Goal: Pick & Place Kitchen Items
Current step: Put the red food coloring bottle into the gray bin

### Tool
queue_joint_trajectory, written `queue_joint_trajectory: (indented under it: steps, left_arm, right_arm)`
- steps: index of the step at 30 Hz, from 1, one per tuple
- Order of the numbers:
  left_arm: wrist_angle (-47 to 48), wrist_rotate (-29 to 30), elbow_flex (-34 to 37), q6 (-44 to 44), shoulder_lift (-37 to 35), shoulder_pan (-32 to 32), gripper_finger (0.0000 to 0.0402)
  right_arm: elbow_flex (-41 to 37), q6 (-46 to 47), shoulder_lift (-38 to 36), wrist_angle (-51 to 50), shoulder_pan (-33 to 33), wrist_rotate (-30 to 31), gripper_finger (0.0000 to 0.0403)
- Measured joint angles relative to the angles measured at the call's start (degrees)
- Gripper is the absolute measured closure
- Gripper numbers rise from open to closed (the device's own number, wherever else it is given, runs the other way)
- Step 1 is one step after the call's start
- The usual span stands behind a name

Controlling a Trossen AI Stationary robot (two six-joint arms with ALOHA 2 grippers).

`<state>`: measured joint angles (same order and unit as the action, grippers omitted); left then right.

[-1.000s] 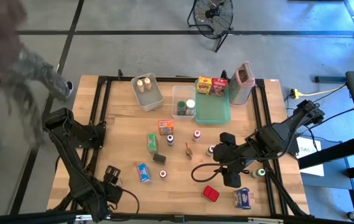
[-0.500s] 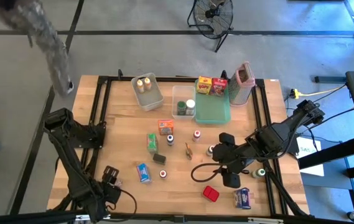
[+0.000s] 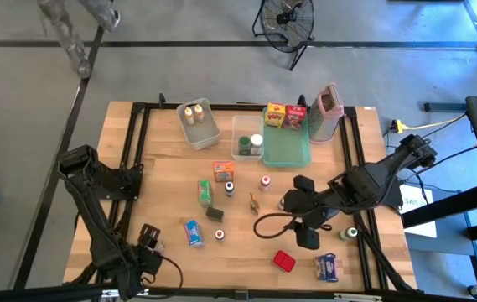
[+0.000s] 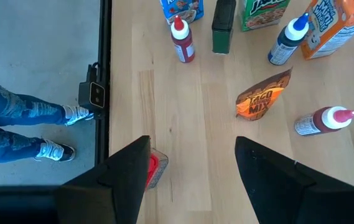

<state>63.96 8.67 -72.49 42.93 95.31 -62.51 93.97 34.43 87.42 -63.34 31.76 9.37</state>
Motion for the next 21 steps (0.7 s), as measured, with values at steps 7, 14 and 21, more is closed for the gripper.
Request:
queue_joint_trajectory:
  steps: [7, 14, 21]
  left_arm:
    - [-0.5, 0.7, 0.0, -0.1, 0.0, 0.0, 0.0162]
    - [-0.7, 0.9, 0.0, 0.2, 0.0, 0.0, 0.0162]
    - [-0.6, 0.9, 0.0, 0.3, 0.0, -0.2, 0.0162]
  right_arm:
    - [0.0, -1.4, 0.0, 0.4, -0.4, 0.0, 0.0165]
    - [0.0, -1.9, 0.0, 0.8, -0.4, 0.0, 0.0165]
    - [0.0, -2.3, 0.0, 0.7, -0.4, 0.0, 0.0165]
